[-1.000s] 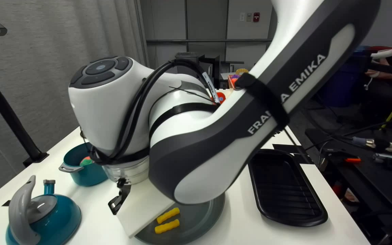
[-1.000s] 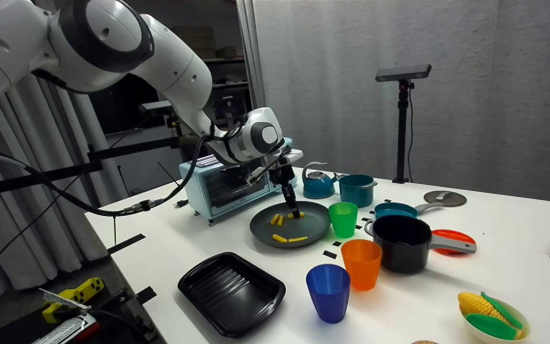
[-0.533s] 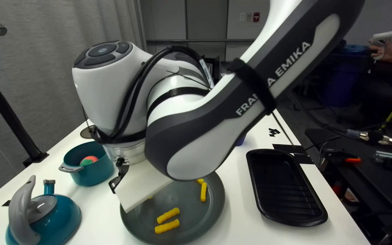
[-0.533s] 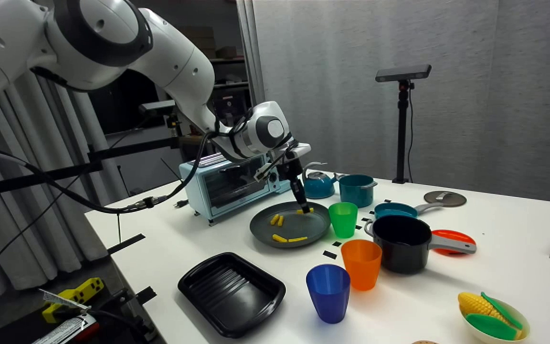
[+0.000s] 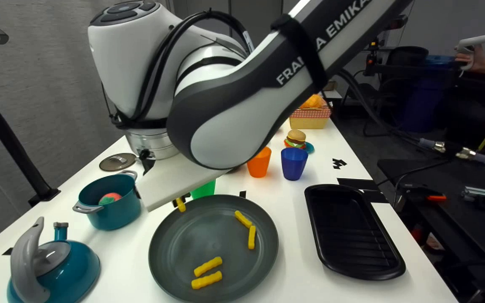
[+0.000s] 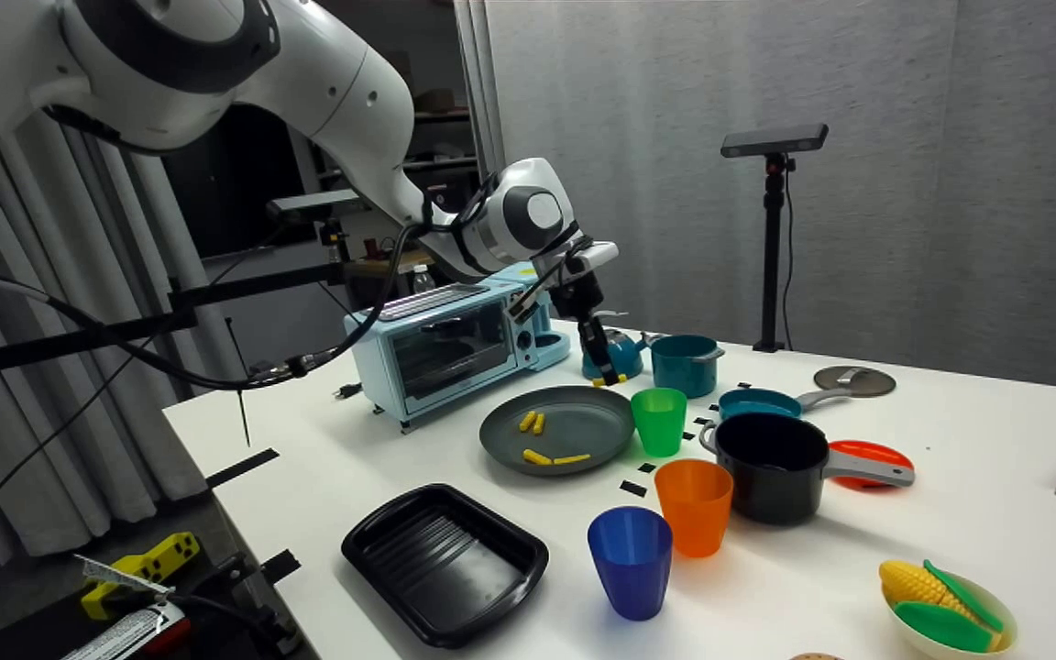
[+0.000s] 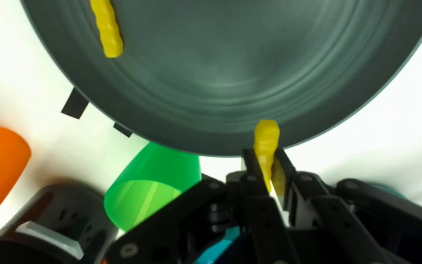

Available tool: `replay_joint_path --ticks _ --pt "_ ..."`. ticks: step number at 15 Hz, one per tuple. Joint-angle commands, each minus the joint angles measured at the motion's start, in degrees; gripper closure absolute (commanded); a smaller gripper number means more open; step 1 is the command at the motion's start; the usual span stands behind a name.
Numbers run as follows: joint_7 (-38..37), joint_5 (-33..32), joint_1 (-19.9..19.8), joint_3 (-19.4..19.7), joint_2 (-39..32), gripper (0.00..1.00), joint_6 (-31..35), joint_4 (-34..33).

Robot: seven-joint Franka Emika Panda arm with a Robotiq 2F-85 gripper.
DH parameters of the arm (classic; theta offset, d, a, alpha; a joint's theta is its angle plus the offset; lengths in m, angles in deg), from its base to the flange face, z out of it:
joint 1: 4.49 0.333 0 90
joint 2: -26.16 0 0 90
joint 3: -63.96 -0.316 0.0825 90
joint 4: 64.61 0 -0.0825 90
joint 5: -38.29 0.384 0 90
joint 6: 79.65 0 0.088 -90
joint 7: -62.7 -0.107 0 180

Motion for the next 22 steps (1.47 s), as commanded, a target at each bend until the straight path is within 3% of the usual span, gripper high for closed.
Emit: replay_joint_path --ticks 1,22 --pt "-0.9 0.1 -1.3 -0.1 0.7 0.96 -2.9 -0.6" --pt "-0.6 -0.5 -4.9 1.1 2.2 0.96 -3.3 0.8"
